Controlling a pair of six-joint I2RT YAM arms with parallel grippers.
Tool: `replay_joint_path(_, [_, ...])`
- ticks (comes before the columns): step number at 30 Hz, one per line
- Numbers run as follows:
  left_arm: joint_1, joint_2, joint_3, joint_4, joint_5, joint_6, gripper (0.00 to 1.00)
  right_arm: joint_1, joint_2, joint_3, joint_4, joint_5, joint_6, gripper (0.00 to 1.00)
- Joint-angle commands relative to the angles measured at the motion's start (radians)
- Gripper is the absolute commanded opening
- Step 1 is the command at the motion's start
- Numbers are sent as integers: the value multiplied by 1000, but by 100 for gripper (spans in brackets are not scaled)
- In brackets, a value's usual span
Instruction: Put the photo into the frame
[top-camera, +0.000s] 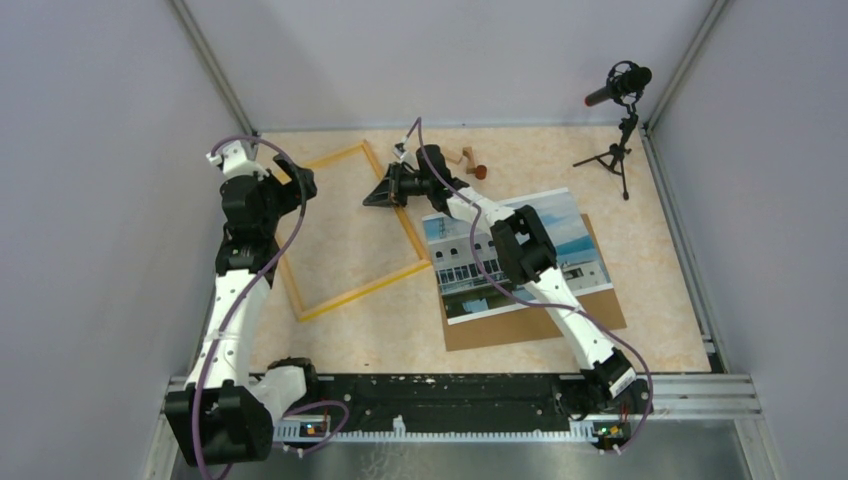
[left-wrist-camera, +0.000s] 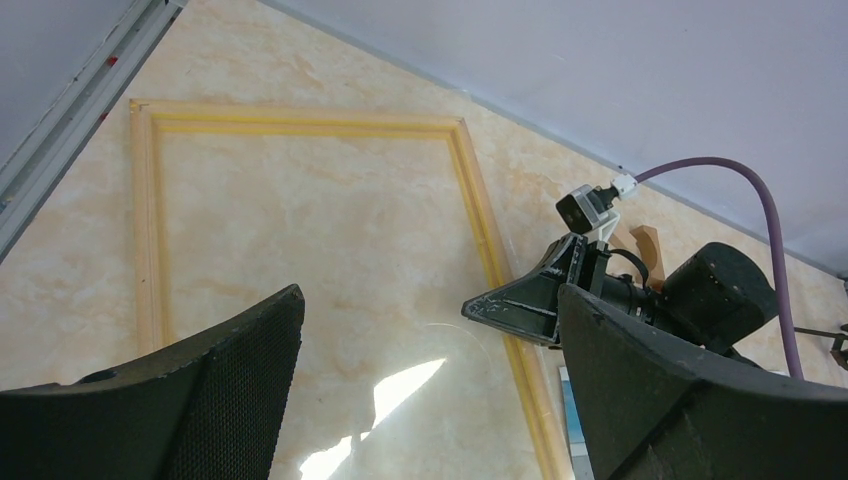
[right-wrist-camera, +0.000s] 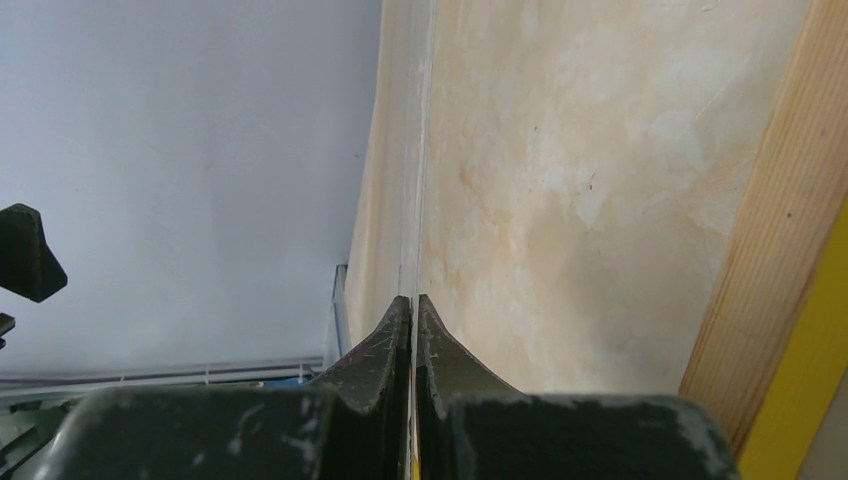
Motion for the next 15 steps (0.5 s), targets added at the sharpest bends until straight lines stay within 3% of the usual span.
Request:
replay_joint_path(1, [-2,-4,-8,46,-12,13,99,-11,-90,19,33,-17,-19,0])
replay_joint_path(15, [-3,1,-5,73,-7,10,99,-18,-82,32,26,-24,-23,0])
